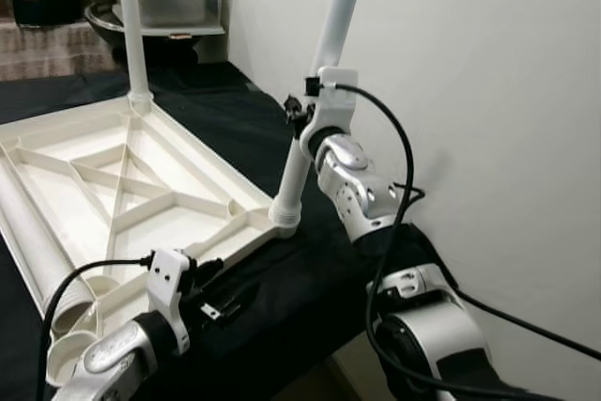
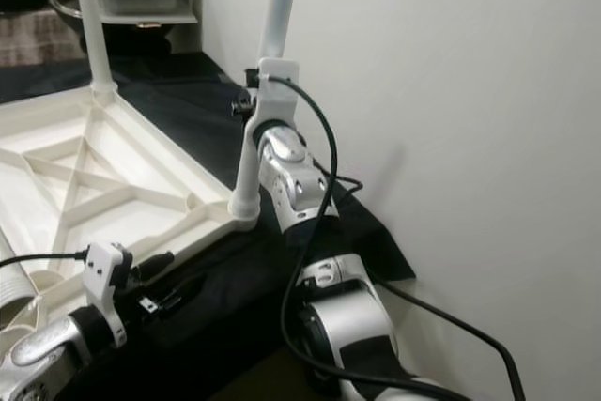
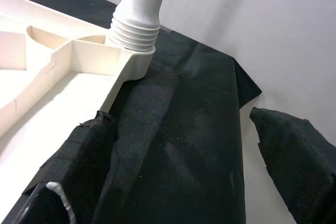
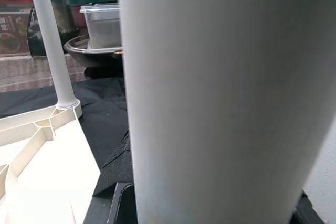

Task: Building children table

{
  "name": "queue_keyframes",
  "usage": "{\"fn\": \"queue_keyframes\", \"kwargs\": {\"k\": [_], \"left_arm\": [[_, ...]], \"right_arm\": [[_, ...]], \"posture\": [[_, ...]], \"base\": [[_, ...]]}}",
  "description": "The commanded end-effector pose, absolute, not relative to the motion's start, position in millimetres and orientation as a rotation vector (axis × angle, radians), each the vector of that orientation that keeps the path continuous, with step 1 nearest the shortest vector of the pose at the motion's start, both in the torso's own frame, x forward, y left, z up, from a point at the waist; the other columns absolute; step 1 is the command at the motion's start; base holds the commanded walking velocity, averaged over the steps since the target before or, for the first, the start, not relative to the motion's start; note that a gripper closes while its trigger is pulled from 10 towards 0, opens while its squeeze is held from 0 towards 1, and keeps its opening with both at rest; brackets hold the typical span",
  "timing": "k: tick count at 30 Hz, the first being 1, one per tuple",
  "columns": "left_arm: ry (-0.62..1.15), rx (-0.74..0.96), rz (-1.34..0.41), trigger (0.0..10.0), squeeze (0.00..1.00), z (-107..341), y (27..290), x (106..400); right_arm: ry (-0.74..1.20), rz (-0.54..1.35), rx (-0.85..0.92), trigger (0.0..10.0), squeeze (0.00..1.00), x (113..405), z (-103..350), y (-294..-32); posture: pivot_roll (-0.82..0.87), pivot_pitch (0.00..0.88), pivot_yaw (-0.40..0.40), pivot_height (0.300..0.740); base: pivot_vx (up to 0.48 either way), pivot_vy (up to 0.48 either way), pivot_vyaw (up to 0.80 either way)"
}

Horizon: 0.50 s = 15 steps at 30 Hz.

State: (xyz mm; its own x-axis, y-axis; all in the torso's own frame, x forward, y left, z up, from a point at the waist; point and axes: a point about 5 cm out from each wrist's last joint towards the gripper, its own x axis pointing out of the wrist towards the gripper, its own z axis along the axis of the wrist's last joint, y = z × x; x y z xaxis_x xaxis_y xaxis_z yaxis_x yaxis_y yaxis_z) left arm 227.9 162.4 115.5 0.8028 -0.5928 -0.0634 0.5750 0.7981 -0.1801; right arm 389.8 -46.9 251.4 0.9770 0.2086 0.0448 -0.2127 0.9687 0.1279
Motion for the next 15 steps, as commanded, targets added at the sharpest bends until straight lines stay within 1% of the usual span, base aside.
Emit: {"fn": "queue_keyframes", "kwargs": {"k": [1, 10, 11, 15], "left_arm": [[0.122, -0.164, -0.638, 10.0, 0.00, 113.8, 160.0, 226.4], [0.124, -0.159, -0.645, 10.0, 0.00, 113.4, 159.6, 225.3], [0.124, -0.159, -0.645, 10.0, 0.00, 113.5, 159.5, 225.3], [0.124, -0.157, -0.646, 10.0, 0.00, 113.5, 159.5, 225.1]], "right_arm": [[0.123, 0.163, 0.094, 10.0, 0.09, 391.0, 211.5, -58.4], [0.128, 0.173, 0.096, 10.0, 0.09, 390.8, 211.2, -57.3], [0.128, 0.178, 0.099, 10.0, 0.14, 390.7, 211.7, -56.4], [0.122, 0.186, 0.106, 10.0, 0.14, 391.3, 214.7, -55.3]], "posture": [[0.05, 0.000, -0.168, 0.740], [0.06, 0.000, -0.169, 0.740], [0.06, 0.000, -0.169, 0.740], [0.06, 0.000, -0.171, 0.740]], "base": [[0.000, 0.000, 0.00], [0.000, 0.000, 0.00], [0.000, 0.000, 0.00], [0.000, 0.000, 0.00]]}}
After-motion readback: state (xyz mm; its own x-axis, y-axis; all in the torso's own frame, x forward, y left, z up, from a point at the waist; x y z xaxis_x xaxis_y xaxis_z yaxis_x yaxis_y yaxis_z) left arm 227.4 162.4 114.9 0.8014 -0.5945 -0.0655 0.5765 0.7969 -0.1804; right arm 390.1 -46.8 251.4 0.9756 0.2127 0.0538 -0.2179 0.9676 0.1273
